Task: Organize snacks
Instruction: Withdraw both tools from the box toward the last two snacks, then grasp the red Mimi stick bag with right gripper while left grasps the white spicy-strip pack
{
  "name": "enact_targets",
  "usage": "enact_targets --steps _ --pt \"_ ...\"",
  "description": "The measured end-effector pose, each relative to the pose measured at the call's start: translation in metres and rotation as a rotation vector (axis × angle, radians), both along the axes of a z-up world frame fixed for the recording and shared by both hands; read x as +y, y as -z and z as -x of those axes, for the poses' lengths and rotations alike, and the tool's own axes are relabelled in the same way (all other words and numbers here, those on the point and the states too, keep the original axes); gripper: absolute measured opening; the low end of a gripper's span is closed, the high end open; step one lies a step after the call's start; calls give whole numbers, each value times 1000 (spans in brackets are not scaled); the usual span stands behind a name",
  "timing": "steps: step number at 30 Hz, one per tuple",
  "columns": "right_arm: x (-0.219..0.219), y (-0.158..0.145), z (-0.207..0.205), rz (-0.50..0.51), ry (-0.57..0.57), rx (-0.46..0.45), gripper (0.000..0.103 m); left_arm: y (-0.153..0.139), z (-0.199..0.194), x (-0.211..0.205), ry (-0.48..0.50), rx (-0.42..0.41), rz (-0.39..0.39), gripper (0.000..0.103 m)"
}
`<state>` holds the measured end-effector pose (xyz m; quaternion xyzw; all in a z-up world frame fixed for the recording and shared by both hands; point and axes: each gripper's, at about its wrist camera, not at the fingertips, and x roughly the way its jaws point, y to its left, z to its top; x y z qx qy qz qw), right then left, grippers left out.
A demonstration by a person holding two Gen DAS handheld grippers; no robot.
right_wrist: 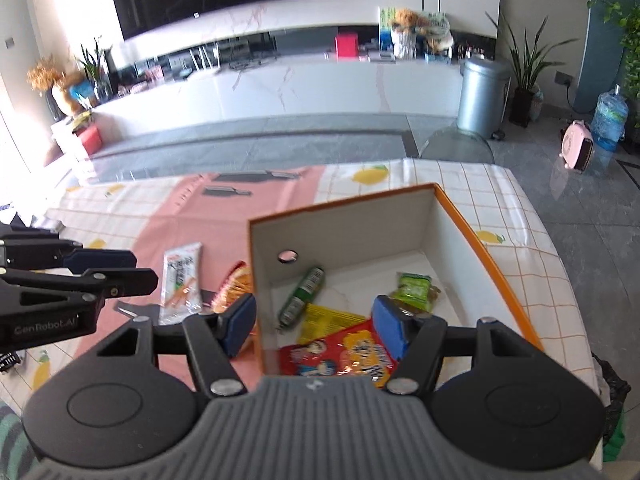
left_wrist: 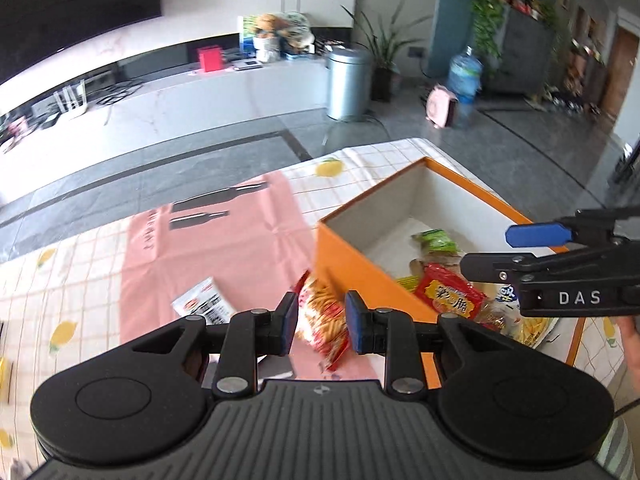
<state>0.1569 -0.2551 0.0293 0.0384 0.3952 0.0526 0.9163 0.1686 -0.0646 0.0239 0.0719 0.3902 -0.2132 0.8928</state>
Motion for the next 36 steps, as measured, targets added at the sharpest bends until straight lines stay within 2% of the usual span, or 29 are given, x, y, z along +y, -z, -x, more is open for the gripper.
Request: enact_targets --steps 4,8,11,14,22,36 --pt "24 3 25 -36 15 -62 63 1 15 29 -72 -6 35 37" --pt "55 8 48 -7 29 -151 63 8 27 56 -148 17 105 38" --pt "78 15 63 6 21 -203 63 18 33 67 -170 20 131 38" --pt "99 30 71 33 0 -212 63 30 36 77 -178 41 143 38" --pt "132 77 51 194 -78 -159 62 57 25 91 -198 93 176 38" --pt "154 135 -13 513 -183 -155 62 105 -17 94 -194 163 177 38"
